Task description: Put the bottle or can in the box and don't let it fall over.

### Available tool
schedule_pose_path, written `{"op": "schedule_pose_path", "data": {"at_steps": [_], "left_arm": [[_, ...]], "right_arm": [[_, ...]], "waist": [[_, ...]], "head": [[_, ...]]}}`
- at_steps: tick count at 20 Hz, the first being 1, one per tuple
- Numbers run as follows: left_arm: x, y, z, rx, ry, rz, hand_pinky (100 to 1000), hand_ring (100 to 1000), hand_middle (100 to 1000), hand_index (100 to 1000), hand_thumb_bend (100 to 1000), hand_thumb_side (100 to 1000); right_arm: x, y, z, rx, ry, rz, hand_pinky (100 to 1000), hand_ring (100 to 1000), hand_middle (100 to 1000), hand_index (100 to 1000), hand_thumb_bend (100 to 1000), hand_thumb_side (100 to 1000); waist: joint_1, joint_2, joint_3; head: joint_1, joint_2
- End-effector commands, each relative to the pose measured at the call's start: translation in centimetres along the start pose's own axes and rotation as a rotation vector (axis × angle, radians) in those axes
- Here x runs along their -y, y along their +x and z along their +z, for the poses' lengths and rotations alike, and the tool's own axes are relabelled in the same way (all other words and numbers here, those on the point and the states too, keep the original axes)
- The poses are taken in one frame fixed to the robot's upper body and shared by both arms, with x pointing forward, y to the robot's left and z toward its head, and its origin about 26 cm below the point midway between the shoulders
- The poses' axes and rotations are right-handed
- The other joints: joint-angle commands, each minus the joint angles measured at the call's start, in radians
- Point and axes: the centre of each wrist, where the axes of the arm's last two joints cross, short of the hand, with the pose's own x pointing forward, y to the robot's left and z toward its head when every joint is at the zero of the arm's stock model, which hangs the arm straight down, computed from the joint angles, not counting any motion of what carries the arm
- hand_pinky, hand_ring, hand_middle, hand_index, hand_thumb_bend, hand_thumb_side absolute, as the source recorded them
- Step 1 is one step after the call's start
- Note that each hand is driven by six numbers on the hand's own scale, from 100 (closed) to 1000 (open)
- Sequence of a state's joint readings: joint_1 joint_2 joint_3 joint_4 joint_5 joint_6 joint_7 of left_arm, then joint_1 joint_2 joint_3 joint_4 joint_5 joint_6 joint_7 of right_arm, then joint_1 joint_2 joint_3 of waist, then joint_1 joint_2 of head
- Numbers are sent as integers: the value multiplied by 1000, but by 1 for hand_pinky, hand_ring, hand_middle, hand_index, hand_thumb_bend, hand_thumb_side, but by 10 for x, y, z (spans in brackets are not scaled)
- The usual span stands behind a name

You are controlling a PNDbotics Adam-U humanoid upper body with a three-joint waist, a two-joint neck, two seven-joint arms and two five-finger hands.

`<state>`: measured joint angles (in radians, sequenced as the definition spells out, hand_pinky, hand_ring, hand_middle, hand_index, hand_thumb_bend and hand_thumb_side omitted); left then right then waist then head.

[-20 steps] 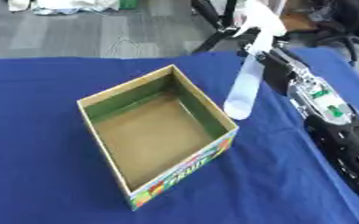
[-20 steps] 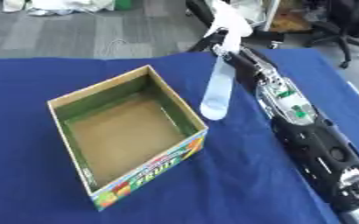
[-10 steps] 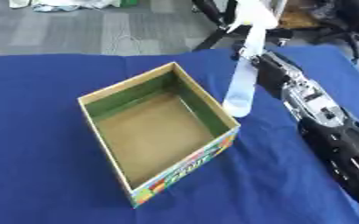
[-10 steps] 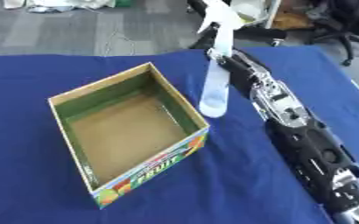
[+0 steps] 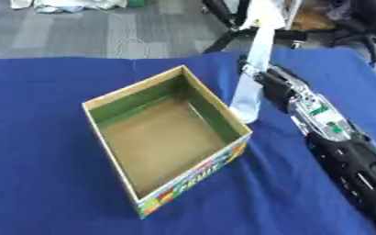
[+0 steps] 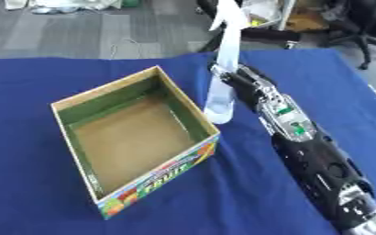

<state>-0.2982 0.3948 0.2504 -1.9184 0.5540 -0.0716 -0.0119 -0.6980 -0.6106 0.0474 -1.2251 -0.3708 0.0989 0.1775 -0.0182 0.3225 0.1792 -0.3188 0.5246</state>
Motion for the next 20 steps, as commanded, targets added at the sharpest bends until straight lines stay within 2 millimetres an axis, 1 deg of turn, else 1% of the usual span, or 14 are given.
{"op": "schedule_pose_path", "data": {"at_steps": [1, 6, 7, 8, 11, 14, 20], "left_arm": [[1, 9, -5, 29, -21, -14, 934, 1000, 1000, 811, 345, 674], [1, 9, -5, 28, -23, -14, 935, 1000, 1000, 811, 343, 675], [1, 9, -5, 27, -23, -14, 935, 1000, 1000, 811, 343, 675], [1, 9, -5, 27, -23, -14, 935, 1000, 1000, 811, 342, 675], [1, 9, -5, 28, -24, -14, 935, 1000, 1000, 811, 341, 674], [1, 9, -5, 28, -24, -13, 936, 1000, 1000, 811, 341, 674], [2, 9, -5, 30, -27, -8, 936, 1000, 1000, 811, 339, 674]], "right_arm": [[2, -2, 0, -22, -8, 17, 1000, 1000, 1000, 953, 100, 476], [0, -8, 0, -49, -24, 0, 1000, 1000, 1000, 928, 100, 452], [0, -9, 0, -53, -31, -4, 1000, 1000, 1000, 911, 100, 424], [0, -9, 0, -57, -40, -8, 1000, 1000, 1000, 905, 100, 423], [1, -10, 1, -64, -80, -20, 1000, 1000, 1000, 847, 100, 420], [2, -11, 1, -63, -129, -28, 1000, 1000, 1000, 759, 100, 419], [1, -15, 0, -68, -210, -46, 1000, 1000, 1000, 636, 100, 416]], "waist": [[5, -14, 1], [5, -13, -1], [5, -13, -1], [5, -13, -1], [6, -13, -1], [6, -13, 0], [6, -11, 4]], "head": [[1, -12], [1, -12], [1, -12], [1, -11], [2, -13], [1, -15], [-2, -16]]}}
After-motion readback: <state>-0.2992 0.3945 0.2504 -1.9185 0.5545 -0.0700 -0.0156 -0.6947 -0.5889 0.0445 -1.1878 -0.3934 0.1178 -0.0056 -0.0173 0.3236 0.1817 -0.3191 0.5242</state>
